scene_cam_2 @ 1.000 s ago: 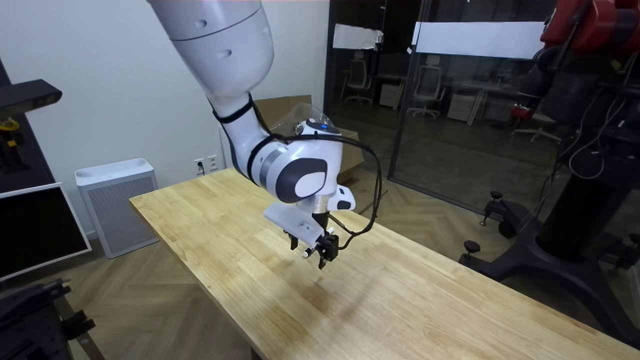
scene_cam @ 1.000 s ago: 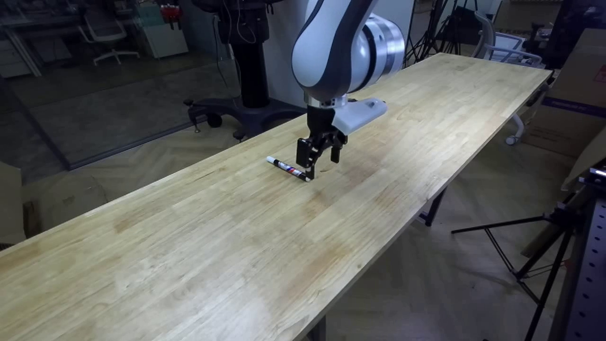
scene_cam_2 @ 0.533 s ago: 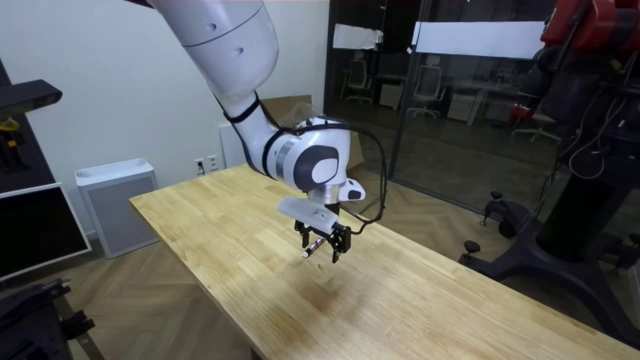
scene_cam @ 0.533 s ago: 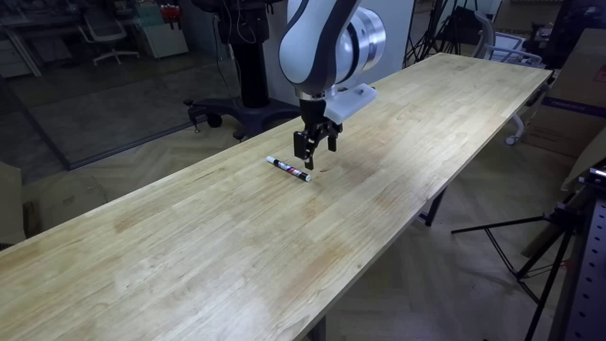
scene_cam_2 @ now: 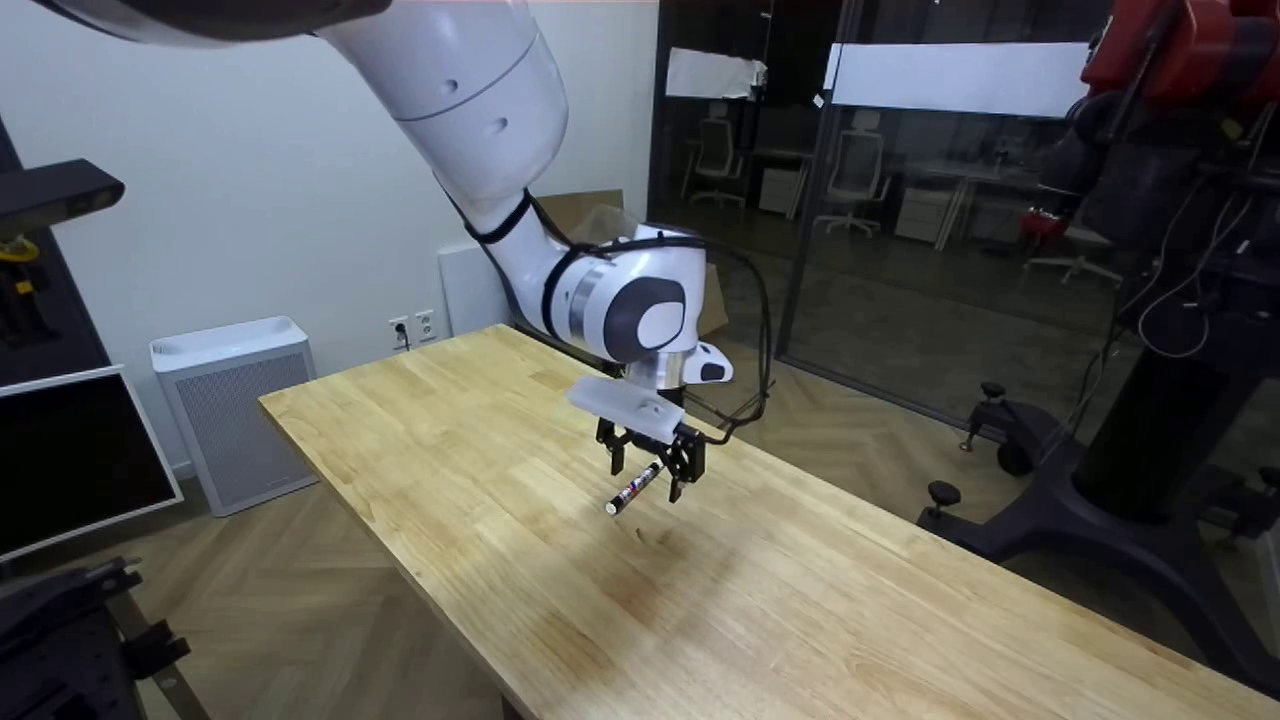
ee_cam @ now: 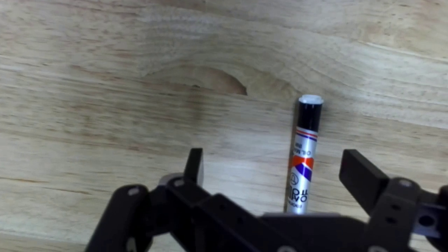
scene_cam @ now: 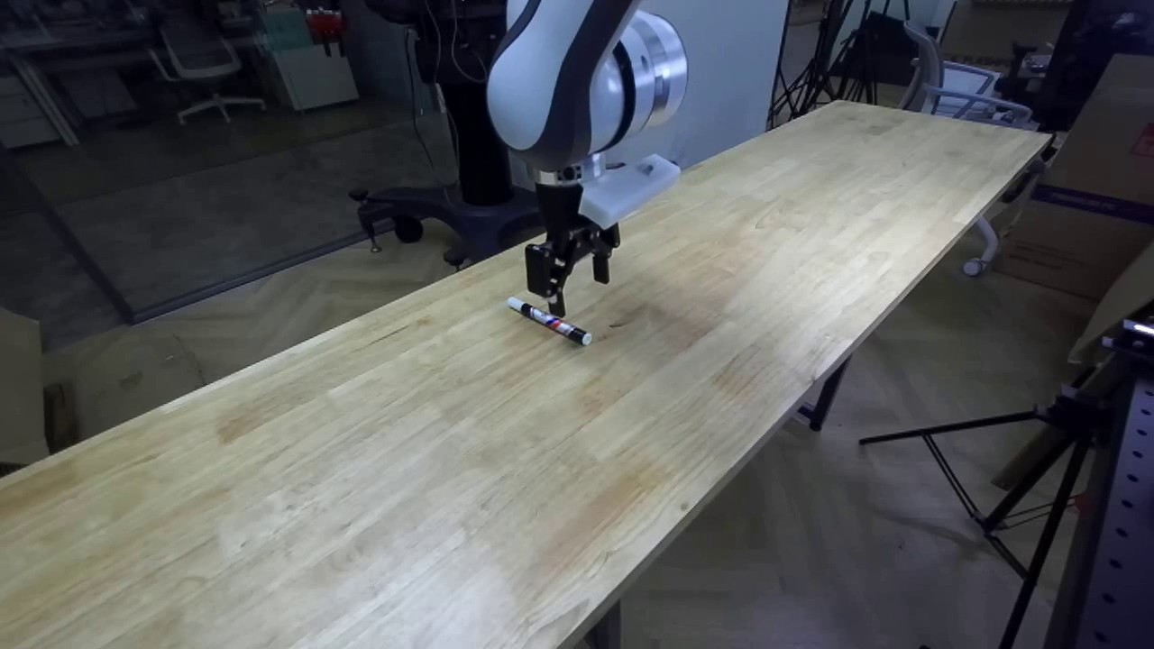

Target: Slightly move the marker to the bottom of the table

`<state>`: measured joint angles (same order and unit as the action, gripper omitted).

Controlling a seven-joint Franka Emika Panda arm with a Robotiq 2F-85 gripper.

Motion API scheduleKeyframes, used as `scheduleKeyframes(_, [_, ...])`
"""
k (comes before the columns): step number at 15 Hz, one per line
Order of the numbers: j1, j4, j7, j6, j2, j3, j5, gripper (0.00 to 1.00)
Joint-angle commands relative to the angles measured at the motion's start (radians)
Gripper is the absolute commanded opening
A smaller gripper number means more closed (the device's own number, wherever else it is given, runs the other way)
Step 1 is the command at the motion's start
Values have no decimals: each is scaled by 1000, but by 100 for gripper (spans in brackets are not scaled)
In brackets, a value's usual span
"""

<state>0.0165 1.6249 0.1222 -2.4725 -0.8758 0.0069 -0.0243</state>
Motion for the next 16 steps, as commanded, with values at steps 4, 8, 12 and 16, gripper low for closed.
scheduleKeyframes(4, [7, -166, 8, 93, -107, 14, 0, 74])
scheduleKeyframes(8, [5, -230, 10, 135, -148, 15, -2, 45])
scheduleKeyframes(12, [0, -279, 10, 163, -175, 13, -5, 19])
scheduleKeyframes(16, [-4, -299, 4, 171, -182, 9, -7, 2])
